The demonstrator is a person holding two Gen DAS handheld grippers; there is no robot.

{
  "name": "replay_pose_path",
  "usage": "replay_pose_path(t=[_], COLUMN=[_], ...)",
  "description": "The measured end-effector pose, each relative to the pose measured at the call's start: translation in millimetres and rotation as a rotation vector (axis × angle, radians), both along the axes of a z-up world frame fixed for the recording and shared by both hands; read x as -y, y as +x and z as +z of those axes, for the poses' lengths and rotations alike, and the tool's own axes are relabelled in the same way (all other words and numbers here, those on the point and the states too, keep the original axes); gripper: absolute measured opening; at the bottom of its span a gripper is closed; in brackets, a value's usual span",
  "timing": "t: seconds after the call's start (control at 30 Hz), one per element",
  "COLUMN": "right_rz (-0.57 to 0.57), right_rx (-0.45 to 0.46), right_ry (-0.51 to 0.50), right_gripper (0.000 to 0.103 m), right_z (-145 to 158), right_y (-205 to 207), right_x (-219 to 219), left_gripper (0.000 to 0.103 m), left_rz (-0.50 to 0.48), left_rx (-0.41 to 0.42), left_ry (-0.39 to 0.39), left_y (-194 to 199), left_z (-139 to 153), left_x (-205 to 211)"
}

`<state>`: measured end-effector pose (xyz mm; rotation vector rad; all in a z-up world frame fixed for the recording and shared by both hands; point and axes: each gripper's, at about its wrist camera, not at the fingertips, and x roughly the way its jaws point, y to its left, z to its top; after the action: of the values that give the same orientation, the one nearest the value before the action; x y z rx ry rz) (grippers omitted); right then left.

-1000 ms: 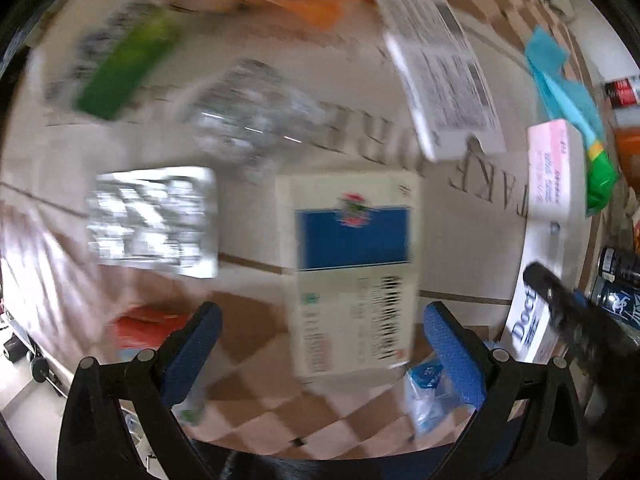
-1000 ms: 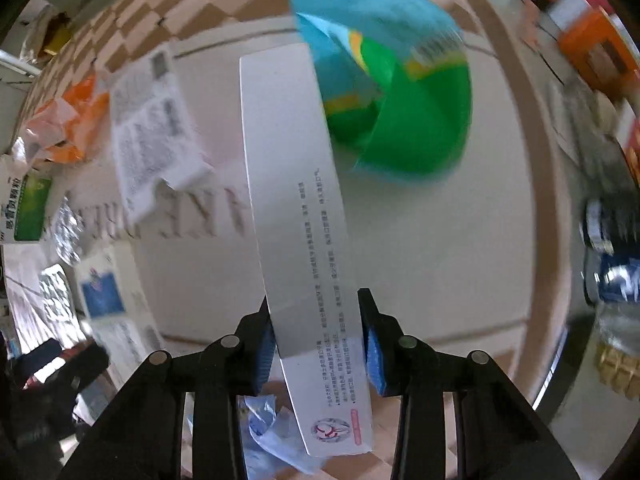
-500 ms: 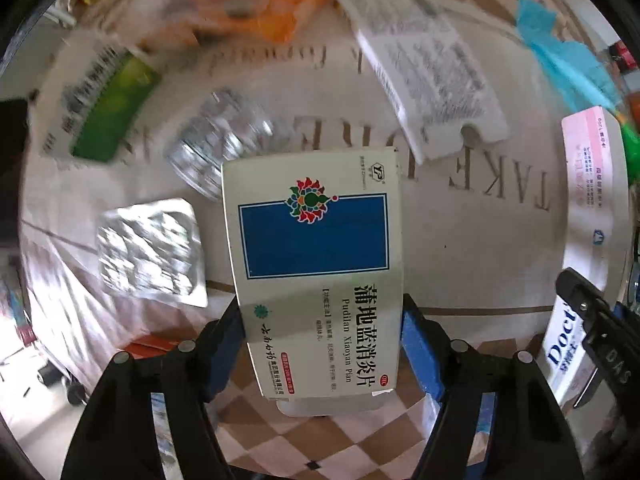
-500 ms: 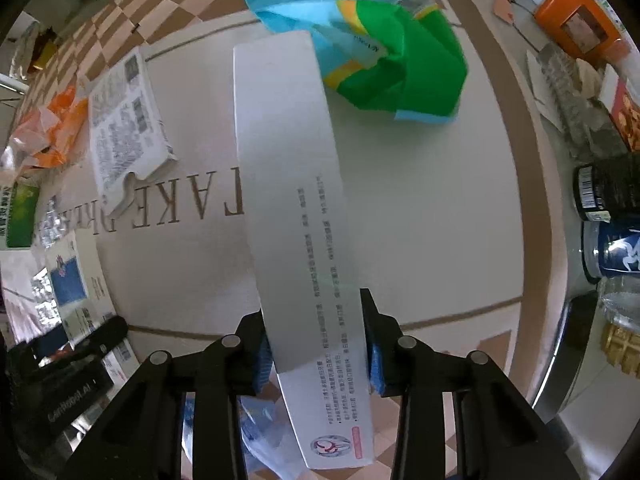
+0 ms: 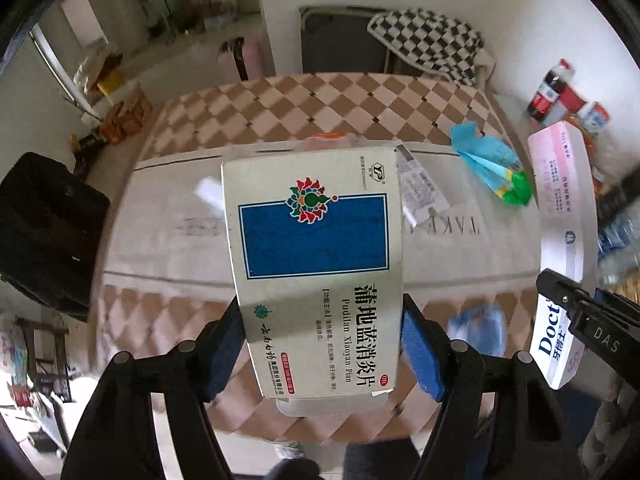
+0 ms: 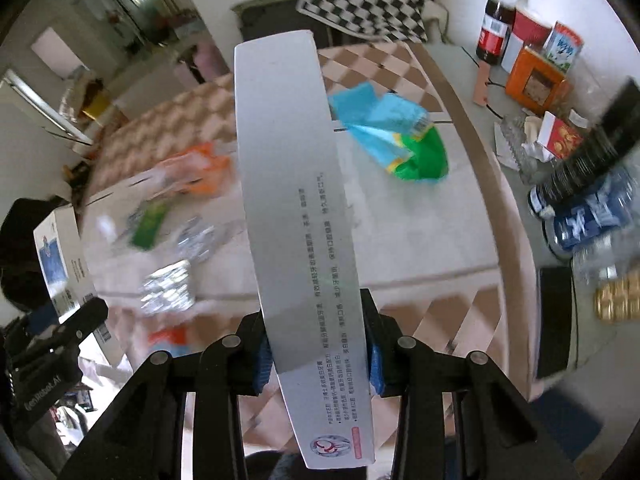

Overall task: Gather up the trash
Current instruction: 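Carry both boxes to the trash bin and open both tools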

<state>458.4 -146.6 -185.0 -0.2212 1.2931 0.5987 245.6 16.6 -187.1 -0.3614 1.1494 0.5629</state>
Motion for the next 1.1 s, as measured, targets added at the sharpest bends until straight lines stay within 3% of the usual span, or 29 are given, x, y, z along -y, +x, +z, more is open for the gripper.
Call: replay_pose_path(t=[0.07, 0.2, 0.33, 0.53, 0.63, 0.9, 0.97, 1.1], right_rz=[-0.011, -0.014, 0.015, 0.068, 0.092, 0.15, 0.156, 0.169], right_rx=[-0.003, 0.027, -0.107, -0.392, -0.496, -0.635, -0.652, -0.681], right_ry=[0.024, 0.046, 0.013, -0.127, -0.188, -0.295, -0.313, -0.329], right_gripper=[0.039, 0.039, 0.039, 0.039, 0.039, 0.039, 0.039, 0.04], right_z=[19.6, 25.6, -8.2, -128.0, -201.9, -415.7, -463.8, -531.5], right_y=[-29.7, -137.1, -234.8, -343.4, -376.1, -411.8, -411.4, -412.7], right_x=[-1.0, 8.8, 17.7, 27.9, 26.3, -14.8, -27.2, -48.6], left_gripper=[0.07, 0.07, 0.07, 0.07, 0.07, 0.071, 0.072, 0.074], left_rz=[-0.016, -0.038, -0.035, 0.023, 0.079, 0.122, 0.116, 0.104], left_rx=[0.017, 0.008, -0.057, -0.2, -0.24, -0.344, -0.376, -0.4], left_ry=[0.002, -0.029, -0.105, -0.273, -0.357, -0.557, -0.59, -0.615], left_y=[-29.2, -107.7, -186.4, -276.0, -296.7, -294.7, -287.5, -286.4], left_z=[-2.1, -4.3, -28.1, -127.9, -198.0, -427.8, -472.9, -526.9], left_x=[-4.2, 3.9, 13.4, 10.6, 2.8, -16.9, -20.5, -25.6])
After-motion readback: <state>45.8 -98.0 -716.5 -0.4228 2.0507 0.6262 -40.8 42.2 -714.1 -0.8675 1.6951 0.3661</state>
